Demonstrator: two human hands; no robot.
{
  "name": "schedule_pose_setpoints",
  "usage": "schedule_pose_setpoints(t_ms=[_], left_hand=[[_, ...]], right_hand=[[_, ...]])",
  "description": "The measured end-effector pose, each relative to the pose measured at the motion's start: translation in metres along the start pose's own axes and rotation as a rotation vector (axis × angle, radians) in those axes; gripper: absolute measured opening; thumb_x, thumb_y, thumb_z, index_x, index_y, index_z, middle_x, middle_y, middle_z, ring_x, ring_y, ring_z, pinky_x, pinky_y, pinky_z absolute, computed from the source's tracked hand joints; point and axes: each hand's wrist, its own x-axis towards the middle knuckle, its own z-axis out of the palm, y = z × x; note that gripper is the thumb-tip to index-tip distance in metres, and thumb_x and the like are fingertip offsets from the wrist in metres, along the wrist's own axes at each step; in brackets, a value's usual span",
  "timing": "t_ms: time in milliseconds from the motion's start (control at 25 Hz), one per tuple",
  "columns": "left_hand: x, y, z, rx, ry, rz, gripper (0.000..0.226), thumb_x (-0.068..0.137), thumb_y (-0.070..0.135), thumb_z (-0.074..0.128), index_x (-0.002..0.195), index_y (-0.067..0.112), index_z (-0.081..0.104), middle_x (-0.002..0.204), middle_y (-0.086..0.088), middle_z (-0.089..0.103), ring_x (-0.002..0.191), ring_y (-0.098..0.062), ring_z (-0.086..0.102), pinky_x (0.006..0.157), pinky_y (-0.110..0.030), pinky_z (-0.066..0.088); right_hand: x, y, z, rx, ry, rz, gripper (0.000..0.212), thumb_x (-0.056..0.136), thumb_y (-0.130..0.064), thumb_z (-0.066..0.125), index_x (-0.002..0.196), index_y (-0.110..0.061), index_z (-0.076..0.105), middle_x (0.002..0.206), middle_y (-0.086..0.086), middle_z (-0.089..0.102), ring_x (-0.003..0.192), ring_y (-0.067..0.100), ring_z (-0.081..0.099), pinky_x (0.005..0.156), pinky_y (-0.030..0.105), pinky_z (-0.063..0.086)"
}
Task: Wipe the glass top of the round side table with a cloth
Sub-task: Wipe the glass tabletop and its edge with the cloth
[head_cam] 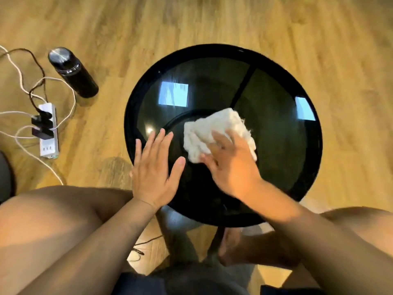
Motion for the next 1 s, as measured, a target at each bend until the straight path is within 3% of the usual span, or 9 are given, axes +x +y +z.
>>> schedule_pose_setpoints(t_ms=[80,200,320,440,560,640,720,840,1000], left_hand=[[0.000,0.000,0.001,0.006,0.022,-0.003,0.062,0.096,0.050,0.024,0.148,0.017,0.035,0.158,-0.007,0.035,0.150,-0.024,0.021,0.123,-0.053,0.005],[-0.001,0.001,0.001,0.022,0.049,0.005,0.060,0.097,0.049,0.026,0.147,0.016,0.034,0.158,-0.007,0.034,0.151,-0.025,0.018,0.122,-0.053,0.000],[-0.005,0.002,-0.006,-0.081,0.073,-0.004,0.060,0.097,0.048,0.028,0.148,0.016,0.033,0.160,-0.008,0.029,0.152,-0.022,0.012,0.122,-0.052,-0.007],[-0.004,0.006,-0.021,-0.318,0.195,-0.192,0.055,0.098,0.042,0.028,0.147,0.019,0.032,0.162,-0.006,0.025,0.153,-0.018,0.008,0.121,-0.047,-0.012],[-0.003,0.000,-0.034,-0.416,0.270,-0.393,0.053,0.099,0.039,0.027,0.148,0.017,0.031,0.160,-0.008,0.027,0.152,-0.022,0.008,0.123,-0.050,-0.002],[-0.002,-0.007,-0.035,-0.467,0.275,-0.474,0.053,0.100,0.040,0.026,0.149,0.017,0.029,0.160,-0.009,0.027,0.151,-0.026,0.011,0.122,-0.052,0.007],[0.001,-0.014,-0.031,-0.546,0.238,-0.486,0.056,0.100,0.045,0.024,0.151,0.022,0.024,0.161,-0.006,0.022,0.151,-0.024,0.014,0.121,-0.051,0.014],[0.009,-0.012,-0.021,-0.631,0.181,-0.443,0.058,0.099,0.048,0.022,0.153,0.029,0.015,0.165,0.001,0.011,0.152,-0.017,0.007,0.123,-0.048,0.011],[0.019,-0.017,-0.014,-0.750,0.161,-0.489,0.063,0.095,0.048,0.026,0.154,0.032,0.009,0.166,0.006,0.003,0.152,-0.011,-0.002,0.124,-0.045,0.005]], right_hand=[[-0.093,-0.039,0.002,0.042,-0.069,0.031,0.042,0.099,-0.047,0.037,0.134,-0.032,0.054,0.148,0.001,0.048,0.139,0.033,0.039,0.112,0.051,0.036],[-0.149,-0.059,0.003,0.072,-0.237,0.142,0.044,0.100,-0.052,0.035,0.139,-0.037,0.048,0.153,-0.011,0.039,0.146,0.022,0.028,0.119,0.048,0.026],[-0.143,-0.055,-0.024,0.424,-0.021,0.182,0.055,0.094,-0.064,0.027,0.118,-0.028,0.060,0.111,-0.005,0.068,0.109,0.013,0.059,0.096,0.040,0.046],[-0.135,-0.029,-0.063,0.822,0.261,0.297,0.042,0.096,-0.061,0.035,0.092,-0.026,0.059,0.078,-0.008,0.062,0.076,0.009,0.060,0.069,0.033,0.047],[-0.113,0.022,-0.099,0.833,0.443,0.446,0.038,0.103,-0.052,0.029,0.110,-0.029,0.058,0.098,-0.015,0.063,0.098,0.011,0.062,0.077,0.028,0.042],[-0.098,0.058,-0.098,0.625,0.372,0.601,0.051,0.101,-0.057,0.029,0.140,-0.028,0.041,0.131,-0.001,0.058,0.126,0.025,0.052,0.092,0.033,0.040],[-0.095,0.079,-0.069,0.265,0.172,0.592,0.064,0.098,-0.062,0.031,0.154,-0.032,0.021,0.157,0.008,0.034,0.144,0.029,0.031,0.113,0.042,0.030],[-0.093,0.070,-0.012,-0.081,-0.067,0.479,0.076,0.091,-0.067,0.014,0.157,-0.029,0.008,0.166,0.011,0.003,0.152,0.032,-0.002,0.122,0.052,0.007],[-0.075,0.031,0.008,-0.062,0.038,0.524,0.073,0.092,-0.059,0.010,0.156,-0.024,0.018,0.165,0.010,0.011,0.152,0.034,0.002,0.121,0.054,0.007]])
